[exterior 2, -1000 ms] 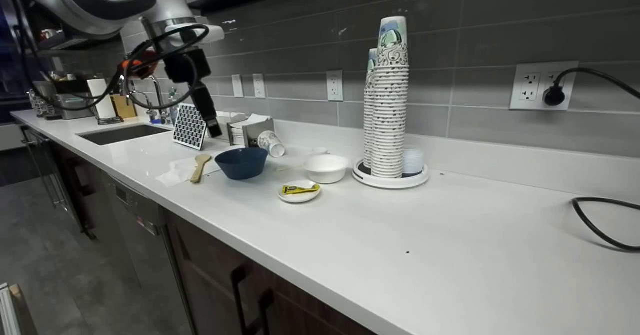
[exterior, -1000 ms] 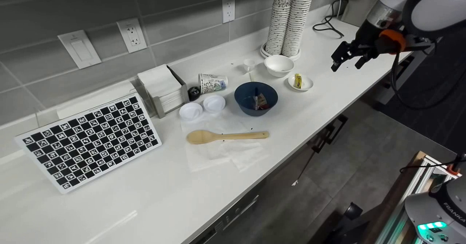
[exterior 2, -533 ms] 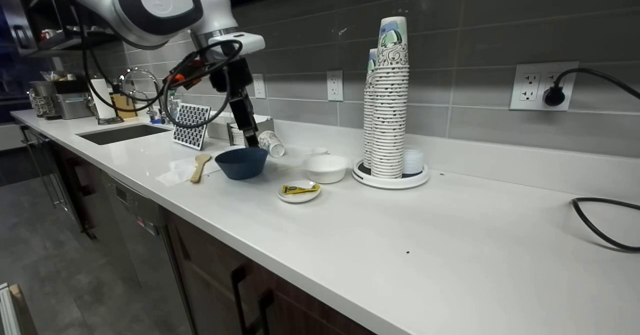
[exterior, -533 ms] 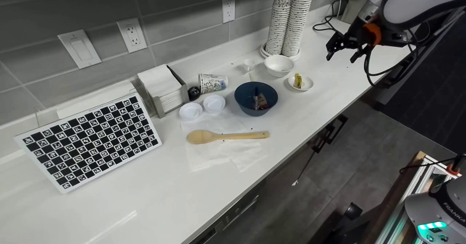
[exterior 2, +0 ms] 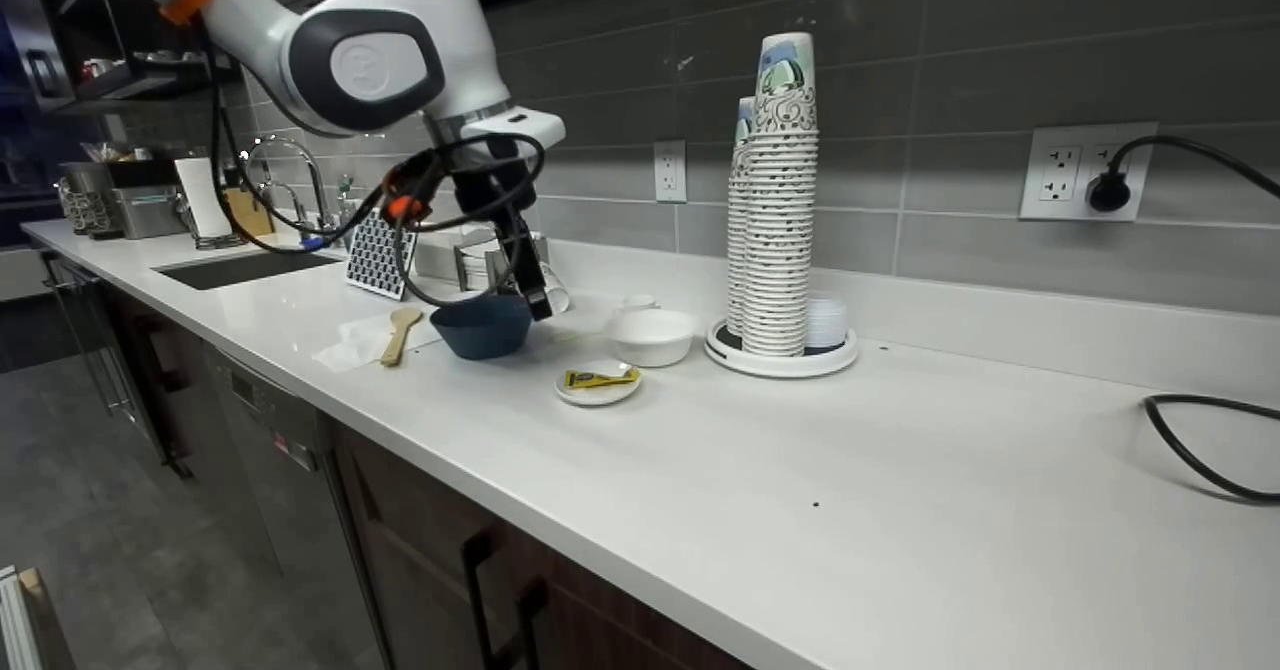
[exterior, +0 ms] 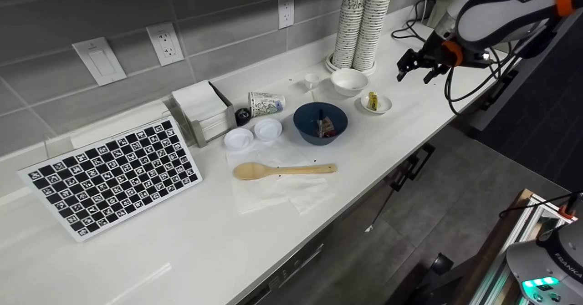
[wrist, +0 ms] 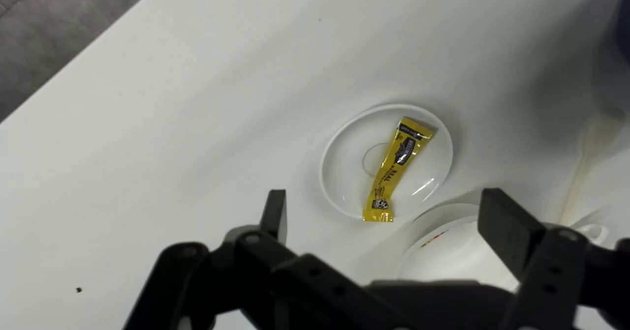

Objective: Put the sachet in the bowl and put the white item on the white object

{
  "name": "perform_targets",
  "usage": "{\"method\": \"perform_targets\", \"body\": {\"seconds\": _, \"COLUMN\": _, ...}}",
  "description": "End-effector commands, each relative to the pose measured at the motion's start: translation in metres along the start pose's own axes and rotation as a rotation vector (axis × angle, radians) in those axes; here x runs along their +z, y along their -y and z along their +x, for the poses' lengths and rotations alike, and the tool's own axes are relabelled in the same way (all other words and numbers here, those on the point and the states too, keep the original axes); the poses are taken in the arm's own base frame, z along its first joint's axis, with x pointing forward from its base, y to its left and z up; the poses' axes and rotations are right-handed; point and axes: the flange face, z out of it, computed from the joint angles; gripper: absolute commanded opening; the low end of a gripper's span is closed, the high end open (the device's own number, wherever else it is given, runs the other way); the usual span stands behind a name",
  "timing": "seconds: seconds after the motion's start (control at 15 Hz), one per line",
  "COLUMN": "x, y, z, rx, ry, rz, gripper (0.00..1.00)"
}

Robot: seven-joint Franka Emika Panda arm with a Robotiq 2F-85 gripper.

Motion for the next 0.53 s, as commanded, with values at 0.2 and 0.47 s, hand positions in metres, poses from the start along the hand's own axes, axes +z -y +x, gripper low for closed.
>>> {"method": "perform_targets", "body": {"seconds": 0.2, "x": 0.059, "y": 0.017, "z": 0.046, "rx": 0.102, "ry": 0.062, "rz": 0.096, "gripper": 0.93}}
{"method": "perform_targets", "body": {"seconds": 0.47, "x": 0.083, "y": 0.022, "z": 0.066, "rx": 0.152, "ry": 0.093, "rz": 0.110, "gripper": 0.76}}
